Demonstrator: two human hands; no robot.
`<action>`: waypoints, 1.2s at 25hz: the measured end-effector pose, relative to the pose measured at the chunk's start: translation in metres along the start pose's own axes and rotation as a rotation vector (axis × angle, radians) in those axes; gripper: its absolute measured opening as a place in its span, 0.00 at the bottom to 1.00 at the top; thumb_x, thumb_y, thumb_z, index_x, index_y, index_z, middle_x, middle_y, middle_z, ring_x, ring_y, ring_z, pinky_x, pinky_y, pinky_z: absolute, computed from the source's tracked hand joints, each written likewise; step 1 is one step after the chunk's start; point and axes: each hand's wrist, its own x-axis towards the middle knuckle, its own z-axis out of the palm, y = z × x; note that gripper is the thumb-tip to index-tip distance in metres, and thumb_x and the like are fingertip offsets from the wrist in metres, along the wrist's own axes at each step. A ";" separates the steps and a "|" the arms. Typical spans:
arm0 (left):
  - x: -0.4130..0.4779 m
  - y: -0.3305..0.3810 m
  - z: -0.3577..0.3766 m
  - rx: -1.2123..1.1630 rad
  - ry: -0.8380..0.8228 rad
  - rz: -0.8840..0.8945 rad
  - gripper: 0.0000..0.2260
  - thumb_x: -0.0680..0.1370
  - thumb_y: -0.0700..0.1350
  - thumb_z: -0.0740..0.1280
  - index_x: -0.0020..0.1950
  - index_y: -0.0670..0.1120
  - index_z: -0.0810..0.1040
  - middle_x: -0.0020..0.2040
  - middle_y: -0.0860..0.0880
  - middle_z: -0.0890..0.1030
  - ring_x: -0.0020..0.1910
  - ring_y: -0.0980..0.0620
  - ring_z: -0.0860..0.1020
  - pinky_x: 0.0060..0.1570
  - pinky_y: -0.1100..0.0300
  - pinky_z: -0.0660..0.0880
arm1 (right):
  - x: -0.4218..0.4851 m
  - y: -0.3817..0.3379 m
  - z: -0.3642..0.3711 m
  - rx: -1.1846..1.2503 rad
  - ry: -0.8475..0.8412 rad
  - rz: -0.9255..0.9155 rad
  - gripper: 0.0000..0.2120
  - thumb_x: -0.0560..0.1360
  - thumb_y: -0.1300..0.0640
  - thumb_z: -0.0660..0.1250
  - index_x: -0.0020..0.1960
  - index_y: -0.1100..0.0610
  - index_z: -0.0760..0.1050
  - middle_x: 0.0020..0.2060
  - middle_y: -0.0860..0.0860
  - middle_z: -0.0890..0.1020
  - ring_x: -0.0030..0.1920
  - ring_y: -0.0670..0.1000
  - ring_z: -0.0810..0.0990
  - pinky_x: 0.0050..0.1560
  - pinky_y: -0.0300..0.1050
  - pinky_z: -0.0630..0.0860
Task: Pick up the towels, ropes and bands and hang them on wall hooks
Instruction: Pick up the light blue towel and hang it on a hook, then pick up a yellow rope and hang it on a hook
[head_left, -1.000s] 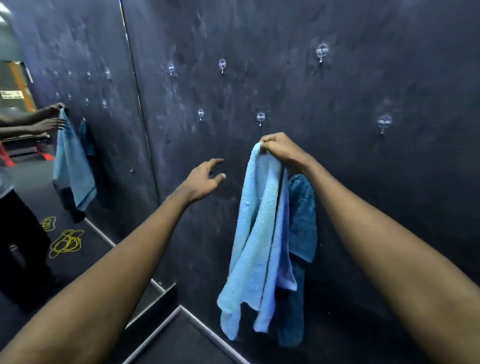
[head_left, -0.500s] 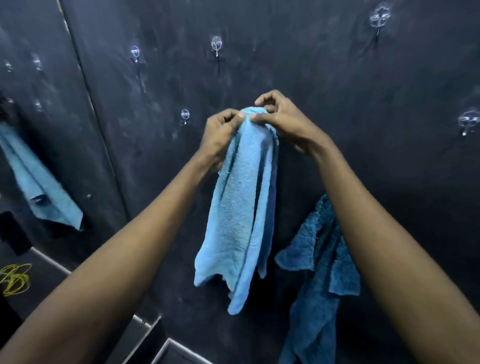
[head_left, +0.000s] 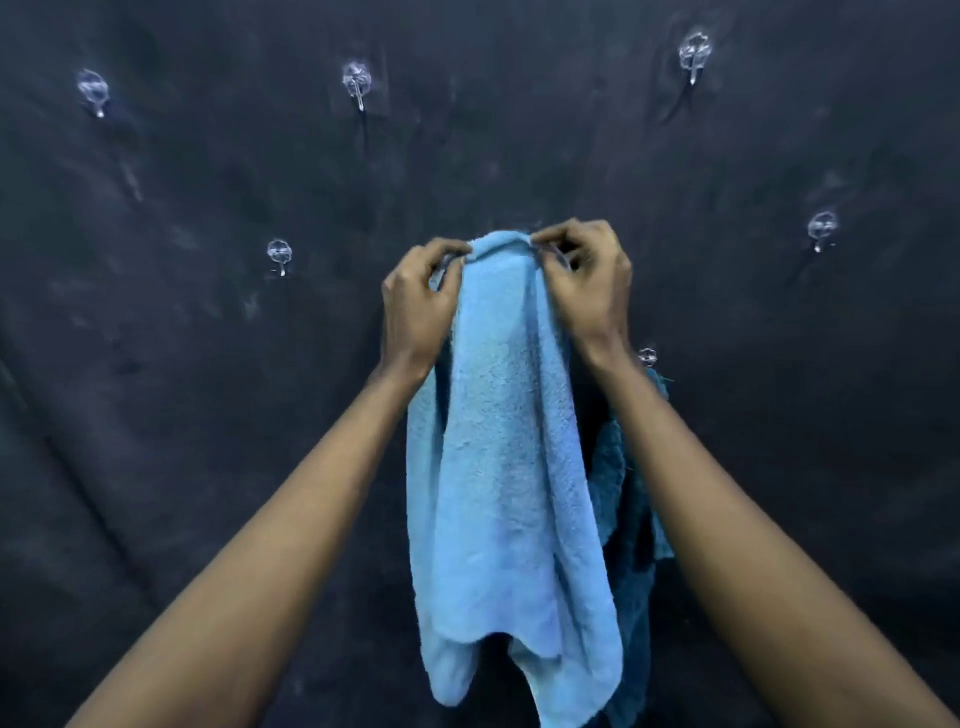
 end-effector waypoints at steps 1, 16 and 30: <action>-0.009 -0.008 0.002 0.025 -0.037 0.036 0.07 0.78 0.42 0.67 0.53 0.49 0.83 0.47 0.53 0.83 0.48 0.59 0.80 0.51 0.63 0.75 | -0.012 0.005 0.001 -0.031 0.002 -0.011 0.08 0.71 0.60 0.70 0.47 0.52 0.84 0.43 0.48 0.82 0.43 0.43 0.80 0.48 0.36 0.76; -0.046 -0.011 0.035 -0.195 -0.070 -0.143 0.07 0.75 0.46 0.71 0.50 0.46 0.85 0.45 0.48 0.77 0.39 0.64 0.75 0.45 0.67 0.74 | -0.057 0.006 0.014 -0.062 -0.075 0.054 0.14 0.73 0.63 0.67 0.57 0.55 0.84 0.47 0.48 0.85 0.48 0.42 0.82 0.54 0.38 0.77; -0.292 0.092 0.165 -0.156 -1.207 0.024 0.15 0.79 0.44 0.67 0.66 0.51 0.77 0.64 0.46 0.79 0.64 0.47 0.76 0.60 0.63 0.66 | -0.279 0.119 -0.333 -0.781 -0.488 0.773 0.10 0.75 0.58 0.65 0.53 0.55 0.81 0.49 0.55 0.82 0.53 0.54 0.81 0.56 0.39 0.72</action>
